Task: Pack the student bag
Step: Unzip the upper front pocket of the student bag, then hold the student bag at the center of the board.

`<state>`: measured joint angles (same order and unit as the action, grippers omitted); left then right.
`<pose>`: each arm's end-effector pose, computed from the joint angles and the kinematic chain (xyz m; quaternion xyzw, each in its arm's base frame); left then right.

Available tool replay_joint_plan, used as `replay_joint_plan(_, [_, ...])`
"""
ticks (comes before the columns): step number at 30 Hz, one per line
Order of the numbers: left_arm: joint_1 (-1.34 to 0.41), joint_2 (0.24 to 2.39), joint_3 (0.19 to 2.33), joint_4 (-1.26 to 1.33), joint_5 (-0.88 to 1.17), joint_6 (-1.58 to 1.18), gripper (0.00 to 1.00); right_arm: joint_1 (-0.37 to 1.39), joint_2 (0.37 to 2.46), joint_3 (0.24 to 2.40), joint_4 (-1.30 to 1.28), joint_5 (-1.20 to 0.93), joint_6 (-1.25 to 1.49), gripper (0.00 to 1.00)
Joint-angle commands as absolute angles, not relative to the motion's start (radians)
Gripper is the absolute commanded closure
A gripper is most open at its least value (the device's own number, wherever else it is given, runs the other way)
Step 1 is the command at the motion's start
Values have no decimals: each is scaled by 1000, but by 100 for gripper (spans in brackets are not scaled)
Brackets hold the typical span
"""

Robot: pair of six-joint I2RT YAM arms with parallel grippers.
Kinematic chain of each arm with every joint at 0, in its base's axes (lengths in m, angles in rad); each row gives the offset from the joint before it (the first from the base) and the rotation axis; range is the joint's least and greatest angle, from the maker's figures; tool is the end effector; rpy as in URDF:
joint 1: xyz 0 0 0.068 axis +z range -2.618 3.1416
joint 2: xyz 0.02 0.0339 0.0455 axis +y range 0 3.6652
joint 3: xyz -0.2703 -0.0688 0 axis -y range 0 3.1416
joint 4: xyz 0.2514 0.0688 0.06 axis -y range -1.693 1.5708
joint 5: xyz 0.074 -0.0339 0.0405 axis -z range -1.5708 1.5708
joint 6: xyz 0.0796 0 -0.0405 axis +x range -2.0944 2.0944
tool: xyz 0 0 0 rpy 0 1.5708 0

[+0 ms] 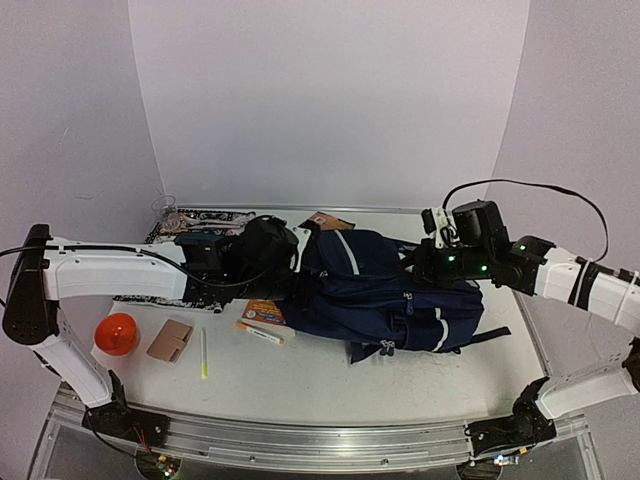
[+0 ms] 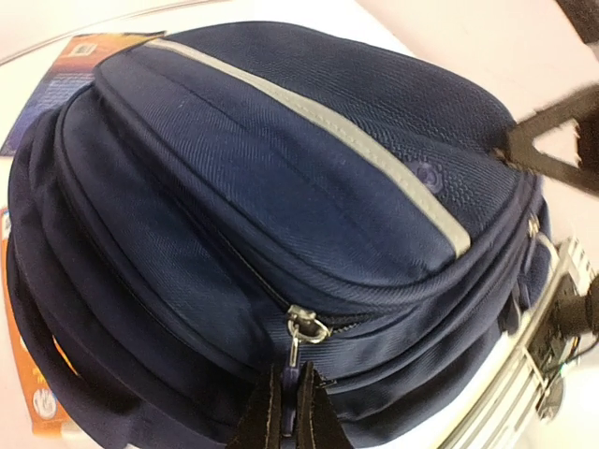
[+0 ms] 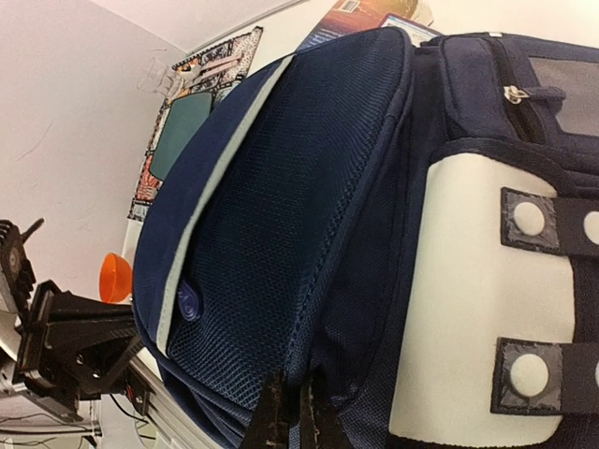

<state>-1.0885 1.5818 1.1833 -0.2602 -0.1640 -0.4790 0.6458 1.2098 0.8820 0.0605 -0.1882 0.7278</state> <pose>0.1964 -0.3471 0.2482 0.2341 0.8644 -0.2578 0.3628 0.2535 0.2097 0.3020 -0.0245 0.7932 0.4407 0.4196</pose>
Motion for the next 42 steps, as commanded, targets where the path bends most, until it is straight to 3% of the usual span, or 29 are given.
replay_joint_plan(1, [-987, 1506, 1126, -422, -265, -373, 100, 464, 1161, 856, -60, -16, 542, 100])
replay_joint_plan(9, [-966, 1457, 1083, -432, -212, -236, 100, 395, 1207, 866, -122, 49, 437, 100])
replay_joint_plan(13, [-959, 1445, 1135, -467, -89, -236, 100, 389, 1226, 894, -141, 20, 408, 100])
replay_joint_plan(17, [-1009, 1558, 1244, -458, 124, -346, 100, 390, 1248, 917, -112, -115, 401, 100])
replay_joint_plan(22, [-1139, 1734, 1418, -459, 124, -414, 100, 395, 1265, 944, -81, -169, 386, 100])
replay_joint_plan(31, [-1135, 1658, 1420, -572, -174, -431, 100, 391, 1243, 951, -169, 12, 307, 100])
replay_joint_plan(37, [-1128, 1609, 1295, -598, -302, -446, 100, 358, 1258, 959, -187, 121, 285, 100])
replay_joint_plan(42, [-1022, 1538, 1172, -598, -337, -458, 100, 348, 1262, 975, -188, 118, 233, 100])
